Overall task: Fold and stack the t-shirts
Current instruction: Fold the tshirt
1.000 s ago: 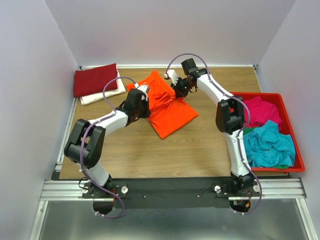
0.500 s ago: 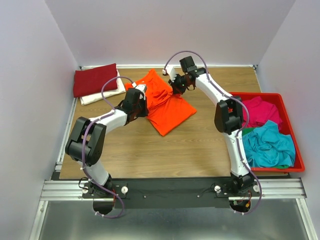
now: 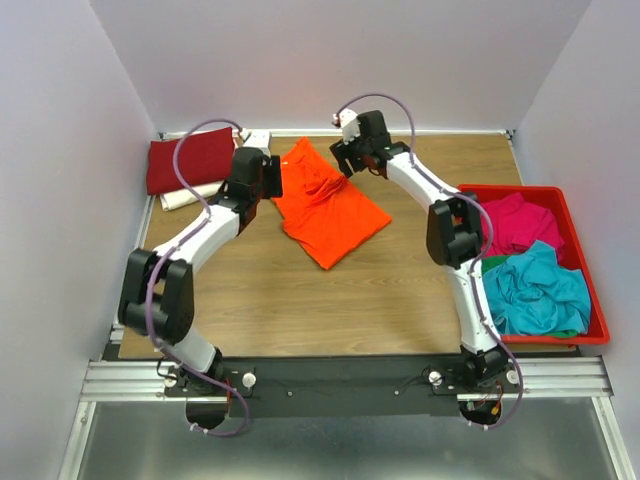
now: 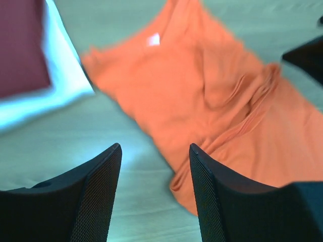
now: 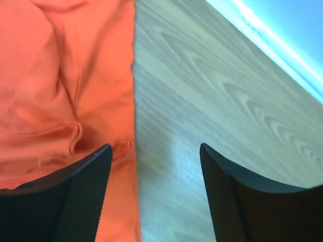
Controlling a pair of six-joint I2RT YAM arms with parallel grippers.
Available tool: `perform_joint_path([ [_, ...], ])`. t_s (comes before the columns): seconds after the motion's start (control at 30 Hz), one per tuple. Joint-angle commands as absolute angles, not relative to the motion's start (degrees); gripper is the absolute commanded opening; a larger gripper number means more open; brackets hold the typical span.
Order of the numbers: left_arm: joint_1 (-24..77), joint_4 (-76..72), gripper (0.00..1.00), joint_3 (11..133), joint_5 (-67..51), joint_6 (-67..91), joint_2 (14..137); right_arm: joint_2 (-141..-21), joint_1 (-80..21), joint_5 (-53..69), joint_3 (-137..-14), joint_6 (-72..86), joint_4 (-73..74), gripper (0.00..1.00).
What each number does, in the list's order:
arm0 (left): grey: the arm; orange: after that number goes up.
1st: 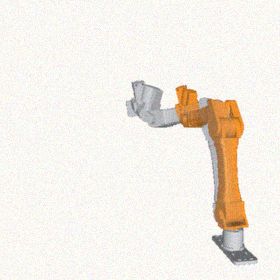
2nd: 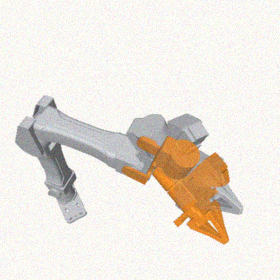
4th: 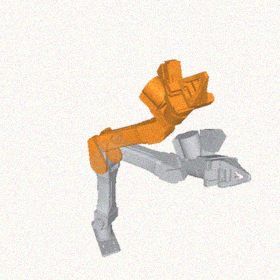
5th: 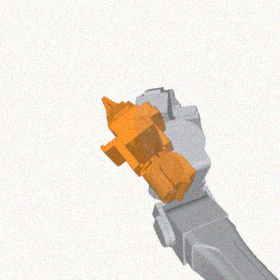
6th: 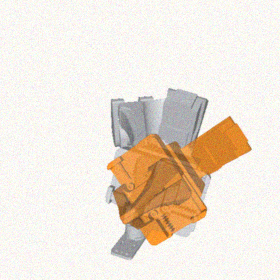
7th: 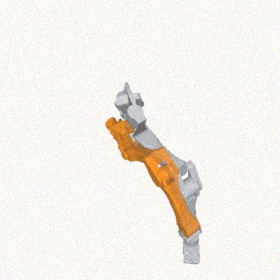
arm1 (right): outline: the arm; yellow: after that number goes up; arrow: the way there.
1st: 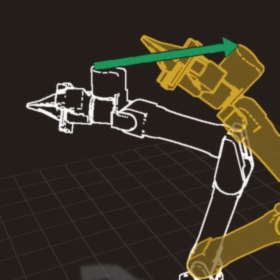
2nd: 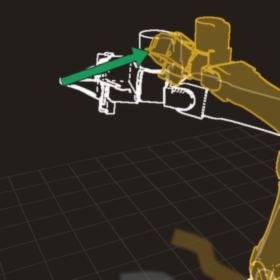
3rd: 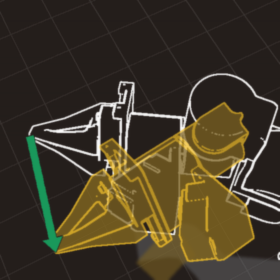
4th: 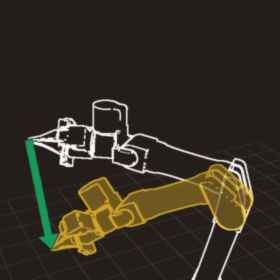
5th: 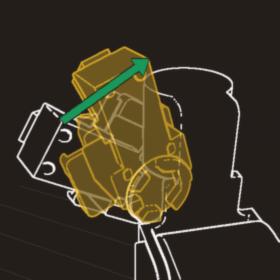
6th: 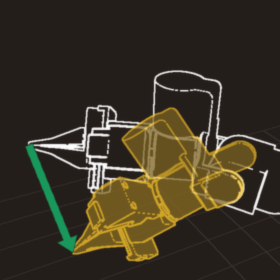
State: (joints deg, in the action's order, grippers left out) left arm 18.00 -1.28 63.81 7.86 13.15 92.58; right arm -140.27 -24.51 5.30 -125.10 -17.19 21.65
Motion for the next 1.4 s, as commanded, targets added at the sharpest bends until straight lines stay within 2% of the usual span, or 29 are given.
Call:
perform_joint_path([
  [0.0, 18.19, -2.2, 0.64, 64.26, 4.07, 0.82, 84.74, -130.01, -18.82, 13.58, -116.66, -13.96, 18.98, 0.8],
  [0.07, 18.45, -1.76, 0.64, 61.02, -2.85, -1.21, 81.58, -124.93, -15.32, 28.3, -106.76, -19.04, 20.99, 0.88],
  [0.1, 18.81, -1.67, 0.64, 59.69, -4.73, -1.93, 80.52, -124.89, -14.77, 29.78, -104.26, -19.25, 21.44, 0.88],
  [0.27, 22.76, -1.85, 0.67, 52.05, -8.79, -5.0, 75.85, -122.61, -14.33, 31.81, -95.73, -20.22, 29.7, 0.83],
  [0.47, 30.41, -7.71, 0.71, 44.76, -2.9, -12.92, 66.9, -124.36, -14.24, 30.5, -92.46, -15.03, 29.71, 0.76],
  [0.5, 30.5, -8.43, 0.75, 43.95, -2.38, -12.92, 64.27, -125.24, -14.33, 30.67, -92.55, -13.99, 29.71, 0.75],
  [0.53, 30.24, -8.61, 0.87, 43.6, -1.76, -12.31, 63.12, -125.59, -14.33, 30.76, -92.72, -13.54, 29.79, 0.73],
  [0.63, 29.36, -8.26, 0.97, 43.16, -1.76, -10.38, 59.51, -126.47, -14.33, 30.32, -92.46, -11.96, 29.97, 0.63],
  [0.67, 28.66, -8.61, 0.98, 42.63, -2.28, -9.94, 57.76, -126.39, -14.33, 30.32, -91.24, -11.87, 30.06, 0.56],
  [0.73, 28.04, -8.79, 0.98, 42.19, -3.85, -10.63, 56.34, -125.78, -14.33, 30.67, -89.57, -12.13, 30.58, 0.45],
  [0.77, 28.04, -9.05, 0.98, 41.58, -4.48, -11.24, 55.21, -125.25, -14.24, 30.41, -87.65, -12.65, 31.37, 0.36],
  [0.8, 28.12, -9.31, 0.98, 41.22, -5.35, -12.21, 54.76, -124.55, -14.33, 30.32, -86.23, -13.09, 31.81, 0.31],
  [0.87, 28.12, -10.19, 0.96, 39.83, -11.13, -14.49, 53.27, -121.3, -14.24, 29.54, -81.42, -13.97, 32.87, 0.18],
  [0.97, 29.0, -12.47, 0.94, 37.02, -14.23, -16.69, 51.51, -115.61, -14.33, 28.92, -76.31, -14.85, 35.41, 0.05],
  [1.2, 39.8, -13.8, 0.93, 32.44, -16.17, -28.97, 49.48, -102.77, -15.64, 32.07, -64.17, -18.18, 44.11, 0.06],
  [1.33, 47.62, -12.22, 0.93, 29.98, -14.51, -34.88, 50.36, -96.08, -16.26, 31.21, -60.82, -20.3, 48.07, 0.27],
  [1.37, 50.68, -11.69, 0.93, 28.93, -13.54, -35.85, 50.8, -94.41, -16.17, 28.16, -60.3, -21.43, 48.42, 0.38],
])
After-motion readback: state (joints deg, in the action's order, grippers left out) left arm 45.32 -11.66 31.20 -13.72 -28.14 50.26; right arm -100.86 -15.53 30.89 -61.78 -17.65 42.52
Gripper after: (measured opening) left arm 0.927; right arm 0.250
